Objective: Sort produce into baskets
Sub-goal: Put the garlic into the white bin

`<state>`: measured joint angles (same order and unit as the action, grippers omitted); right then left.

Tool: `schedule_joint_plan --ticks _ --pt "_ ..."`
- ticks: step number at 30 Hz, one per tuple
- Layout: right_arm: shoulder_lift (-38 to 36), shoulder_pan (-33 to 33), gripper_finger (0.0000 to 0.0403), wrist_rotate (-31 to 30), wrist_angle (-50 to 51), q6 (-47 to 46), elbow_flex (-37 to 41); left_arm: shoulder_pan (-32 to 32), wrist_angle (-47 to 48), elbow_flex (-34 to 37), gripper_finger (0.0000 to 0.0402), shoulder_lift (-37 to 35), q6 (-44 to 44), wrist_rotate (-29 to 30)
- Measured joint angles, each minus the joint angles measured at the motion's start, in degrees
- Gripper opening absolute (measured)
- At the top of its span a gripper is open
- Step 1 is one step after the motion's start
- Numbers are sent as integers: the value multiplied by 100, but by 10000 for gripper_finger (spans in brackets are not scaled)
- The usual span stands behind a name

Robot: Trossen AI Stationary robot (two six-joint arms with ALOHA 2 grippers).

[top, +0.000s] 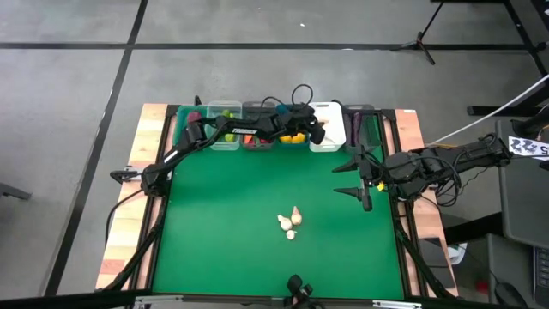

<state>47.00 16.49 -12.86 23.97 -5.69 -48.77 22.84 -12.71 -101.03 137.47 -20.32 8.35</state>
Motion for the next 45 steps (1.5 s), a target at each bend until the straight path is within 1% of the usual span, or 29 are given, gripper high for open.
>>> schedule_joint_plan --ticks 4,11,13,16,19,22,27,29,32,36,40,43,45 --pt "0 0 269 0 1 0 0 -61 -33 0 206 0 246 -60" --pt "0 -2 269 4 -1 -2 0 -61 4 0 248 0 204 -75" --pt "0 0 269 4 -1 -2 0 -60 8 0 252 -10 143 -88" --pt "0 -1 269 7 -1 -2 0 -102 24 0 253 -69 280 -314" --pt "0 -1 269 32 -7 -4 0 -192 352 0 250 -278 507 -572" --pt "0 -1 269 31 -13 -4 0 -357 919 0 247 -660 1040 -698" --pt "0 -1 269 28 4 -35 0 -800 2503 -7 245 -1530 2352 -777" --pt "-2 -1 269 33 3 -55 0 -994 3031 -6 244 -1852 2521 -764" --pt "0 0 269 42 8 -59 0 -1315 3582 47 244 -2227 2527 -705" --pt "-2 -2 269 42 13 -61 -2 -1795 3875 262 244 -2634 2517 -599" --pt "-2 0 269 42 16 -72 -2 -2361 3894 587 244 -2800 2535 -607" --pt "0 -1 269 44 25 -72 0 -2774 3556 1005 244 -2881 2533 -629" --pt "-2 -2 269 44 10 -72 0 -3039 3131 1391 244 -2954 2564 -628"
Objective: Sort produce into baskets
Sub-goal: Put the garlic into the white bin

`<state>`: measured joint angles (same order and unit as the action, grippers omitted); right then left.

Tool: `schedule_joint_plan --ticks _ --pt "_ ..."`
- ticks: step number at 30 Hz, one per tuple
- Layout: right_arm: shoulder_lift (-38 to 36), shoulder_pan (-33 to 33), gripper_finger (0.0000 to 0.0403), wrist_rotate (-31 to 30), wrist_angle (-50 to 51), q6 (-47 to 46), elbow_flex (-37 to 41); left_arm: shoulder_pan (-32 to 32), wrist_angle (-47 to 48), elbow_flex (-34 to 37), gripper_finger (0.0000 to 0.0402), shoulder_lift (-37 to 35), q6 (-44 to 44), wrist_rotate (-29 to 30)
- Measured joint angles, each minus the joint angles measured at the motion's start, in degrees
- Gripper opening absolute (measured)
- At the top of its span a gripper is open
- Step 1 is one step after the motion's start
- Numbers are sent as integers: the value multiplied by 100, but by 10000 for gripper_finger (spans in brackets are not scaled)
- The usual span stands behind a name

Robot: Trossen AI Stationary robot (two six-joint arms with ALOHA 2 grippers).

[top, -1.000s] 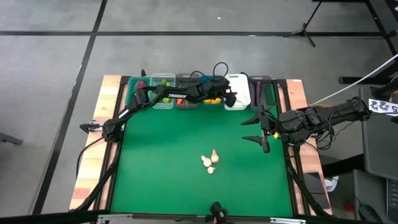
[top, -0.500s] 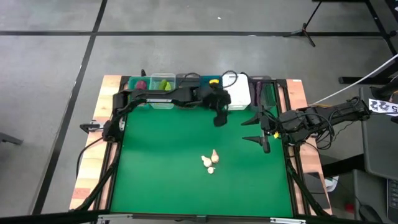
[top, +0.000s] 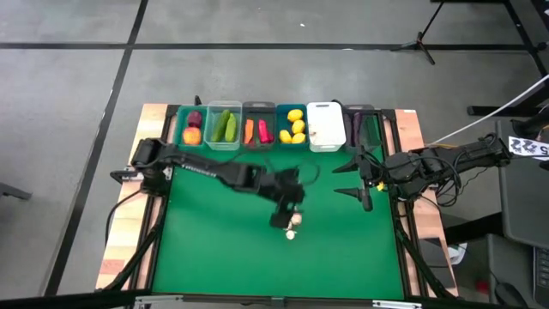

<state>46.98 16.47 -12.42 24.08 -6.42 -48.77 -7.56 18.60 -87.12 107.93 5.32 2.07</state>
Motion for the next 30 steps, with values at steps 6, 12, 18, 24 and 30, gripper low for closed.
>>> schedule_joint_plan --ticks 6,12,18,24,30 --pt "0 2 269 2 2 24 -2 -449 -1472 1395 244 -310 -132 -79" --pt "0 2 269 3 -29 2 -2 -454 -3299 2684 244 -583 -337 -322" --pt "2 2 269 4 -35 -239 -2 -448 -4568 3545 244 -540 -159 -642" --pt "2 2 269 4 -29 -446 -2 -417 -4942 3732 244 -398 304 -734" --pt "4 2 269 6 -8 -549 -2 -220 -5219 3736 244 91 262 -1107"
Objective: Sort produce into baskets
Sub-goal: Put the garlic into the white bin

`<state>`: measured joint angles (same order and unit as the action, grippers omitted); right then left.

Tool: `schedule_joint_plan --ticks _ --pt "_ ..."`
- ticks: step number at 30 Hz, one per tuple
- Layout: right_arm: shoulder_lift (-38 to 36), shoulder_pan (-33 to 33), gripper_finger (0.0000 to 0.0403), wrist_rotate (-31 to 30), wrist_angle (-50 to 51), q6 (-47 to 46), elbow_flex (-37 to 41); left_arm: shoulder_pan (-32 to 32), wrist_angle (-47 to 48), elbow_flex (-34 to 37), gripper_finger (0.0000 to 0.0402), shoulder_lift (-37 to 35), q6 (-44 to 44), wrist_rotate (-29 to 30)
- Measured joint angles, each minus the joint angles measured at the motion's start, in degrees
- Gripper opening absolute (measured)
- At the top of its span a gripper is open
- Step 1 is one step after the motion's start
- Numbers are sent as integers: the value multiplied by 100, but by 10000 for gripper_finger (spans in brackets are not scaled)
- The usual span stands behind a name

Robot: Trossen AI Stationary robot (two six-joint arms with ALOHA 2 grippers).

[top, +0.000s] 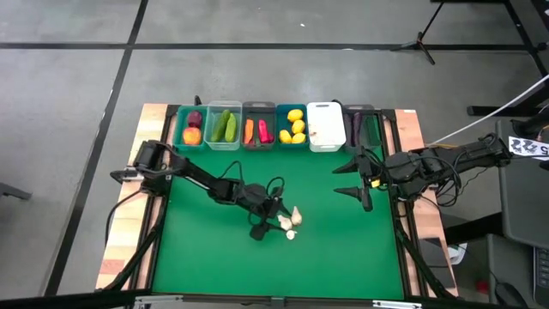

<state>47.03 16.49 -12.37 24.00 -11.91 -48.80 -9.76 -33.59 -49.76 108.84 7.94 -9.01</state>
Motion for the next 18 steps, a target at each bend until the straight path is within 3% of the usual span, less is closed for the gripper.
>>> schedule_joint_plan --ticks 18 --pt "0 0 269 0 16 16 0 163 -622 0 244 921 -306 -568"
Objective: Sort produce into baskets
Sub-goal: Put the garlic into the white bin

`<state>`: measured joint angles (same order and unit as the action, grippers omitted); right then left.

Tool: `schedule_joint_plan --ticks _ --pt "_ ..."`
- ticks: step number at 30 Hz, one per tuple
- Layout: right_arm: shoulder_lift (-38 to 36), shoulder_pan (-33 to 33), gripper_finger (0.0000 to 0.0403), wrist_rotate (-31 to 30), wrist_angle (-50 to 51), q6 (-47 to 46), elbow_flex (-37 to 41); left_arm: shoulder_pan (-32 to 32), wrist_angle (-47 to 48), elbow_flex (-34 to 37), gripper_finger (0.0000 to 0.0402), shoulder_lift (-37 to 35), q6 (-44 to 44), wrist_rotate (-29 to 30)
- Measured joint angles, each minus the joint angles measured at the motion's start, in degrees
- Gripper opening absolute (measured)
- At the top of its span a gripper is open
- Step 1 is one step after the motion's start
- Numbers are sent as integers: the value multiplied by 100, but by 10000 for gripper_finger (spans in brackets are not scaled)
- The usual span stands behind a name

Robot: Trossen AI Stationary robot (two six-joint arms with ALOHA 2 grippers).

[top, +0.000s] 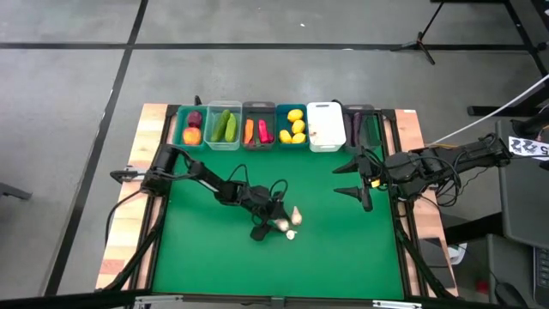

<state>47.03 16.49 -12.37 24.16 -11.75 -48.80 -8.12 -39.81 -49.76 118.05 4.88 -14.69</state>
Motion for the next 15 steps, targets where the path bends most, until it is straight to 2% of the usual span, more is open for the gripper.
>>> schedule_joint_plan --ticks 8,15 --pt "0 0 269 -2 0 2 0 42 -287 -2 238 185 -74 -36" --pt "0 0 269 -2 -1 2 0 40 -240 -2 191 185 -87 -38"
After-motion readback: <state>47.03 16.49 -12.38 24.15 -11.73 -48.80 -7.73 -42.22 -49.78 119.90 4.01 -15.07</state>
